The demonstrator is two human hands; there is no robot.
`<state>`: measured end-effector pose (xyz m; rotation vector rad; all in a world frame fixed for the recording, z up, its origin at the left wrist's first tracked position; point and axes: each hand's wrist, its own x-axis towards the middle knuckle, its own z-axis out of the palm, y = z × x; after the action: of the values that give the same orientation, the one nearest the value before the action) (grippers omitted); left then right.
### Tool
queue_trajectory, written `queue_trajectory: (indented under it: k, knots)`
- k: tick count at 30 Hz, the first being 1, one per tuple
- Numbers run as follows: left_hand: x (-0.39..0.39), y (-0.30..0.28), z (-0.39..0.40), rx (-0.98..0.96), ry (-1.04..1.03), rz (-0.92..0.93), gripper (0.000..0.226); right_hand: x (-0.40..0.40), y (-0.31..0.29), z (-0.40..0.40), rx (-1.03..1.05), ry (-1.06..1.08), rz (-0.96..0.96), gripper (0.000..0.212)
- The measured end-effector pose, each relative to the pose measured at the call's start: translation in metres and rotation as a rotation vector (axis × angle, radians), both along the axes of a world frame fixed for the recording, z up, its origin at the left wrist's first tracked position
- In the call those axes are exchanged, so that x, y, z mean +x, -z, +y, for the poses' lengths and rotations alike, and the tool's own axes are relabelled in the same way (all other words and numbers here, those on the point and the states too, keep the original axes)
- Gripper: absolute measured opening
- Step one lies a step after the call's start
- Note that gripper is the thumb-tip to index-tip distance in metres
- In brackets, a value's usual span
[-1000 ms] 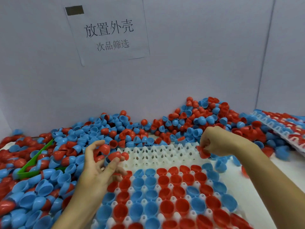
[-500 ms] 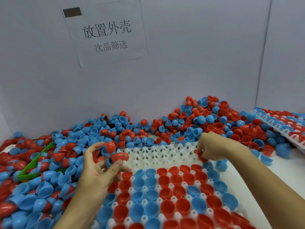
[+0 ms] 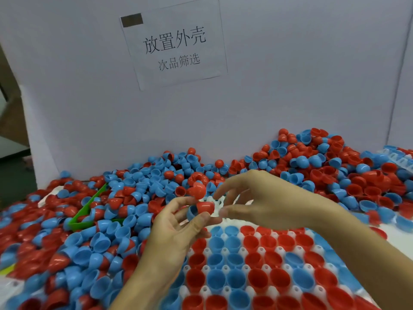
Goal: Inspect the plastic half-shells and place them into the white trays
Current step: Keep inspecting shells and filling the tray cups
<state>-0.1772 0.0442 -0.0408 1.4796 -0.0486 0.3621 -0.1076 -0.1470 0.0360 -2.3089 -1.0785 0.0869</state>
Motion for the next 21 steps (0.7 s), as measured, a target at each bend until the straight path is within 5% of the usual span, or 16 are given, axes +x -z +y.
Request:
queue_trajectory:
  k: [12,14,18,21]
  knots:
    - [-0.006,-0.005,-0.002,0.231,-0.063,-0.114,0.036,-0.006,0.013,0.017,0.173,0.08,0.174,0.012]
    - [-0.002,-0.007,0.011,0.26,-0.221,-0.093,0.036,-0.001,0.01,0.013,0.236,0.113,0.243,0.01]
    - [-0.002,-0.007,0.055,0.606,-0.755,-0.011,0.032,0.005,0.009,0.007,0.337,0.177,0.367,0.039]
    - [-0.003,0.001,0.072,0.949,-0.939,0.252,0.064,0.006,0.008,0.005,0.346,0.171,0.386,0.042]
